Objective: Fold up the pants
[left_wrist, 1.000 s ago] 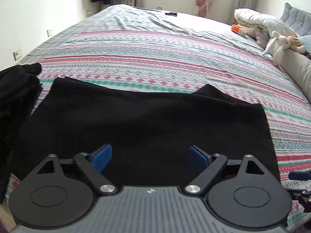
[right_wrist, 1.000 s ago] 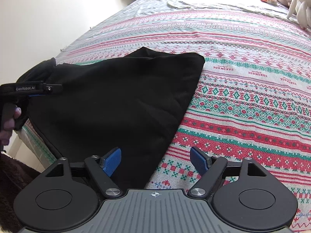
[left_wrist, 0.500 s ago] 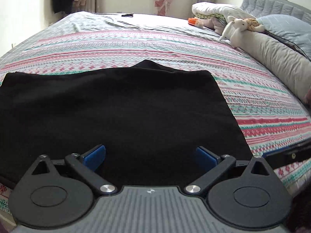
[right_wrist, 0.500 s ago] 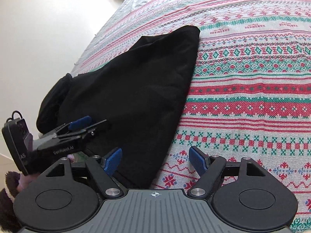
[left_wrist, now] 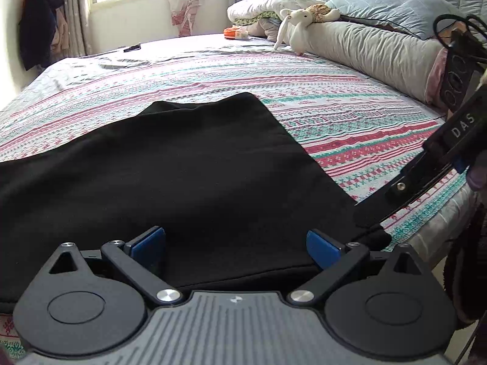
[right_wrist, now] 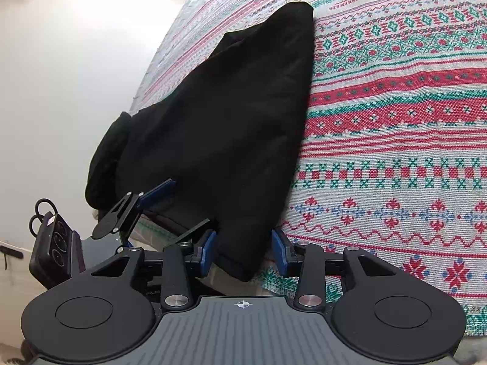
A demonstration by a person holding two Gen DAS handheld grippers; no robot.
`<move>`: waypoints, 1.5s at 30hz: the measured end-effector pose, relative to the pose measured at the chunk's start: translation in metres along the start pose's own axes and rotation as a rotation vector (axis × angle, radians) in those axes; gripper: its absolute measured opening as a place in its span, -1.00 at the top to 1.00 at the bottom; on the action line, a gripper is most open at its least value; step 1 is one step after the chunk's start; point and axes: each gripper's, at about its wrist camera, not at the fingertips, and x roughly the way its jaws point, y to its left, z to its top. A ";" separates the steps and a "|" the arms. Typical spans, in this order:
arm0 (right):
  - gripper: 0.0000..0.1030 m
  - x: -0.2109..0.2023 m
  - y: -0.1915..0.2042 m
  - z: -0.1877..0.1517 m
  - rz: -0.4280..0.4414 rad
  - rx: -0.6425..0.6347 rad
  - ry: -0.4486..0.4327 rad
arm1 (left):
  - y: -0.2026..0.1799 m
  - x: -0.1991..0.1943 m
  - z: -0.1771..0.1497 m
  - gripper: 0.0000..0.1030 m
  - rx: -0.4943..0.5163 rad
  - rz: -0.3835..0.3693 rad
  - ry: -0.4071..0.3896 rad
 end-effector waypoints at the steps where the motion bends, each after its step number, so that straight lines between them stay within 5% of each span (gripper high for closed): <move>1: 0.25 0.001 -0.001 0.000 0.009 0.010 0.004 | -0.003 -0.001 0.000 -1.00 0.013 -0.016 -0.010; 10: 0.25 -0.006 0.000 0.006 0.087 0.059 -0.012 | -0.042 -0.017 -0.007 -1.00 0.191 -0.188 -0.107; 17: 0.25 -0.007 0.008 0.017 0.143 0.064 -0.029 | -0.070 0.004 -0.002 -0.69 0.235 -0.026 -0.132; 21: 0.20 -0.008 0.004 0.025 0.116 0.069 -0.051 | -0.075 0.021 0.001 -0.27 0.235 0.096 -0.072; 25: 0.20 -0.006 -0.015 0.030 0.022 0.083 -0.064 | -0.076 0.017 0.001 -0.12 0.222 0.133 -0.072; 30: 0.52 0.009 -0.035 0.055 0.038 0.128 -0.072 | -0.083 0.015 -0.002 0.17 0.196 0.137 -0.070; 45: 0.82 0.028 -0.076 0.173 0.044 0.138 -0.238 | -0.088 0.014 0.000 0.30 -0.008 0.248 -0.046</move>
